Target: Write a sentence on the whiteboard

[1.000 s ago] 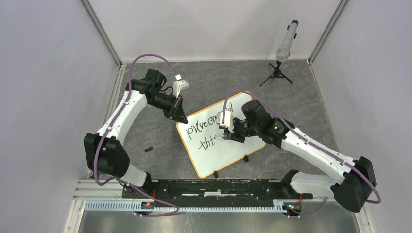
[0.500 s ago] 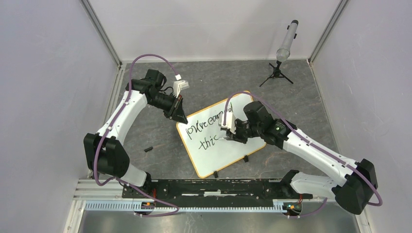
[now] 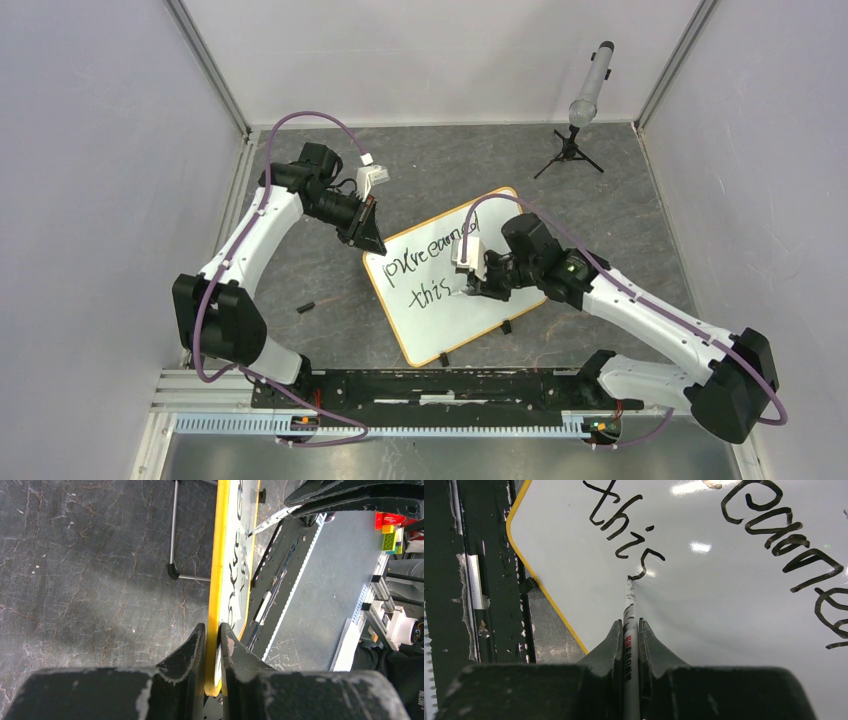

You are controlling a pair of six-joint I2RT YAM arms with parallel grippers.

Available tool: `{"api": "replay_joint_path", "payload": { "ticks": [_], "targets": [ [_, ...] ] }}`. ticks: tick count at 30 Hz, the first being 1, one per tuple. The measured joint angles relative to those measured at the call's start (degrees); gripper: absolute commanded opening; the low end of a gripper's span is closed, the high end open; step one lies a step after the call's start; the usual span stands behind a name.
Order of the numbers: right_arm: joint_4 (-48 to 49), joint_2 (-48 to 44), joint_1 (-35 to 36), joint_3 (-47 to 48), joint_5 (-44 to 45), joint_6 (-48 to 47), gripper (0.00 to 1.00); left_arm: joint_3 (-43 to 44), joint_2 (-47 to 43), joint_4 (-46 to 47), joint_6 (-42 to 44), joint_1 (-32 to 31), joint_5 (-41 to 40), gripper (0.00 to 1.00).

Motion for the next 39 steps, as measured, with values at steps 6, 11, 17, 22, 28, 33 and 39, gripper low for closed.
{"api": "replay_joint_path", "payload": {
  "ticks": [6, 11, 17, 22, 28, 33, 39],
  "targets": [
    [0.5, 1.7, 2.3, 0.1, -0.7, 1.0, 0.00, 0.0, 0.0, 0.0, 0.0, 0.0, 0.0, 0.02],
    [-0.1, 2.8, 3.7, 1.1, -0.6, 1.2, 0.00, 0.0, 0.0, 0.0, 0.0, 0.0, 0.1, 0.02],
    [-0.7, 2.4, 3.5, 4.8, -0.4, 1.2, 0.00, 0.0, 0.0, 0.0, 0.0, 0.0, 0.2, 0.02],
    [-1.5, 0.9, 1.2, 5.7, -1.3, 1.1, 0.00, 0.0, 0.0, 0.0, 0.0, 0.0, 0.2, 0.02],
    [-3.1, -0.8, -3.2, 5.7, -2.6, 0.6, 0.00, 0.0, 0.0, 0.0, 0.0, 0.0, 0.2, 0.02],
    [-4.0, -1.5, -6.7, 5.7, -4.7, 0.0, 0.00, 0.0, 0.0, 0.0, 0.0, 0.0, 0.2, 0.02],
    [-4.3, -2.0, -9.3, 5.7, -6.2, -0.8, 0.00, 0.0, 0.0, 0.0, 0.0, 0.0, 0.1, 0.02]
  ]
}}
